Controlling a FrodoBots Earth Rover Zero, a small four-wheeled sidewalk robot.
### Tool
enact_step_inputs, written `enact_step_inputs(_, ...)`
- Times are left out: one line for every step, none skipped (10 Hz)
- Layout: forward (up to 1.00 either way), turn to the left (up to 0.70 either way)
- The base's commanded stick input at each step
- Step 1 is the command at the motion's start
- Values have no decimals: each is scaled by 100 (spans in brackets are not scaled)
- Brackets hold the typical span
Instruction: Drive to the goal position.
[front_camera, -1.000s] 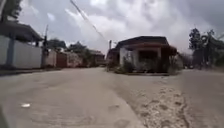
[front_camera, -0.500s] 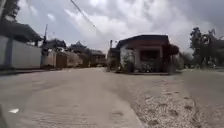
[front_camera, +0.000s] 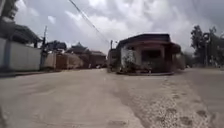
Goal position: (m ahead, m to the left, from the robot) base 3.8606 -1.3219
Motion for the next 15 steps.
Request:
enact_step_inputs(50,1)
enact_step_inputs(50,1)
enact_step_inputs(50,1)
enact_step_inputs(50,1)
enact_step_inputs(50,1)
enact_step_inputs(50,1)
enact_step_inputs(50,1)
enact_step_inputs(50,1)
enact_step_inputs(50,1)
enact_step_inputs(50,1)
enact_step_inputs(50,1)
enact_step_inputs(50,1)
enact_step_inputs(50,1)
enact_step_inputs(50,1)
enact_step_inputs(50,1)
